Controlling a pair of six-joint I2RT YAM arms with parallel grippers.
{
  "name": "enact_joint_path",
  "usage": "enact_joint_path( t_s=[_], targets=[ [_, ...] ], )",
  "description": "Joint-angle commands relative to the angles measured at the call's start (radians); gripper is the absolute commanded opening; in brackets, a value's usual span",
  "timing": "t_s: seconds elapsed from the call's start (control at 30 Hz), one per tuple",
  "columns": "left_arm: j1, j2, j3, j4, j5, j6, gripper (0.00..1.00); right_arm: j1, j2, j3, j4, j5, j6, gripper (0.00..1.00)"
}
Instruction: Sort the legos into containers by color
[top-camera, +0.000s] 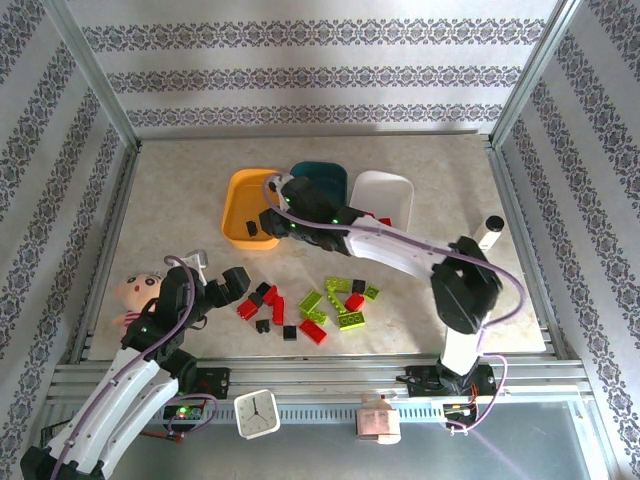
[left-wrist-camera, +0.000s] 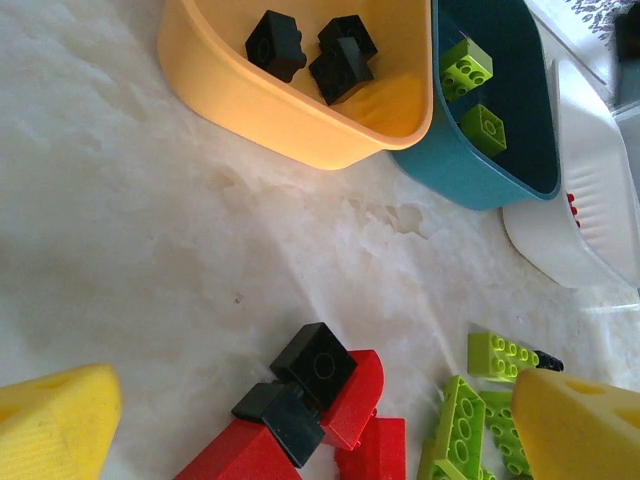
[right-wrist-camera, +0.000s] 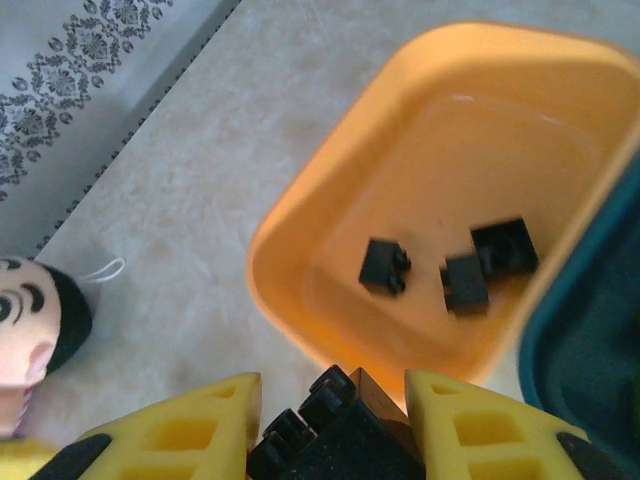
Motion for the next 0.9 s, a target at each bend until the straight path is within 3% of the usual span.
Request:
enact_joint_path(
  t_s=[0.0, 0.23, 0.33, 0.4, 0.47, 0.67, 0.87],
  targets=[
    [-0.002, -0.009, 0.038, -0.065, -0.011, 0.019, 1.00, -0.004, 0.132, 0.141, -0.067, 0.003, -0.048, 0.27],
    [-0.002, -0.012, 0.033, -0.097, 0.010, 0.032, 1.00, -0.011, 0.346, 0.383, -0.143, 0.057, -0.015, 0.28],
    [-0.002, -0.010, 0.033, -0.109, 0.015, 0.041, 0.97, -0.011, 0.410, 0.466, -0.193, 0.078, -0.005, 0.42],
    [-0.002, -0.004, 0.032, -0.111, 0.026, 0.045, 0.91, -0.013, 0.431, 0.503, -0.217, 0.074, -0.007, 0.56],
    [-0.003, 0.012, 0.024, -0.102, 0.051, 0.044, 0.86, -0.013, 0.428, 0.513, -0.229, 0.063, -0.006, 0.63],
    [-0.074, 0.066, -0.032, -0.059, 0.062, -0.004, 0.73, -0.022, 0.301, 0.332, -0.134, 0.043, 0.015, 0.66],
    [-0.255, 0.143, -0.094, 0.000, -0.051, -0.069, 0.78, -0.047, 0.145, 0.069, -0.018, 0.014, 0.052, 0.66]
  ],
)
